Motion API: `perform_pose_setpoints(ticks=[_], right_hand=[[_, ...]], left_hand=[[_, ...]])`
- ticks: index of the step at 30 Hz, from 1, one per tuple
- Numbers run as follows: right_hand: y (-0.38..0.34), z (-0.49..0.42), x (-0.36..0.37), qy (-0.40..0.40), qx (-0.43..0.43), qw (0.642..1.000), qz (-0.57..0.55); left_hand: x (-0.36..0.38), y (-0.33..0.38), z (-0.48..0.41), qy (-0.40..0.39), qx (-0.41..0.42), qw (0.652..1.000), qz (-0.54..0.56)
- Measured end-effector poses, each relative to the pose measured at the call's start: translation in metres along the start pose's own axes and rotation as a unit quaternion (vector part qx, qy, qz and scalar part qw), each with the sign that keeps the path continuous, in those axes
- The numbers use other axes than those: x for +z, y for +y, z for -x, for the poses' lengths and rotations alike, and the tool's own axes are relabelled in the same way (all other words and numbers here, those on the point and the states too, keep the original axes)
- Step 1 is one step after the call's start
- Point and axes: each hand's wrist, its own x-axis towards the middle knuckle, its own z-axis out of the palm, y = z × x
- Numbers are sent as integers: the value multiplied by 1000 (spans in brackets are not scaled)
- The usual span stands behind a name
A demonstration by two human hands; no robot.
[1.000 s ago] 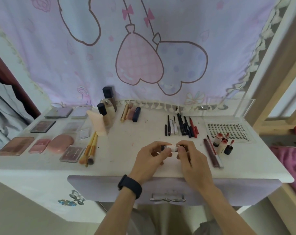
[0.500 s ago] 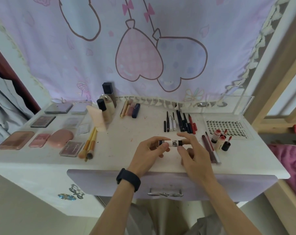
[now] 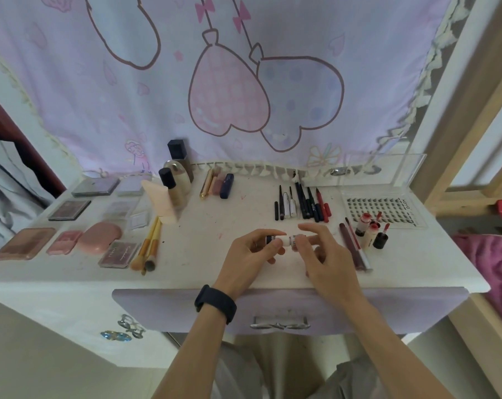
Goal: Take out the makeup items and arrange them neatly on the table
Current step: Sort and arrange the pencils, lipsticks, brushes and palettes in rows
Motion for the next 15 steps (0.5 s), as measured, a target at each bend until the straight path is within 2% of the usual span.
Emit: perform_pose_setpoints(ticks=[4, 10, 15], right_hand=[[1, 2, 2, 4, 4, 1000, 14], [-2, 2, -3, 0, -1, 999, -37], [-1, 1, 0, 4, 17, 1000, -2]], left_hand=[[0, -2, -1, 0, 0, 1000, -2], [1, -2, 0, 2, -4, 1000, 0], [1, 0, 0, 4, -4, 1000, 7]])
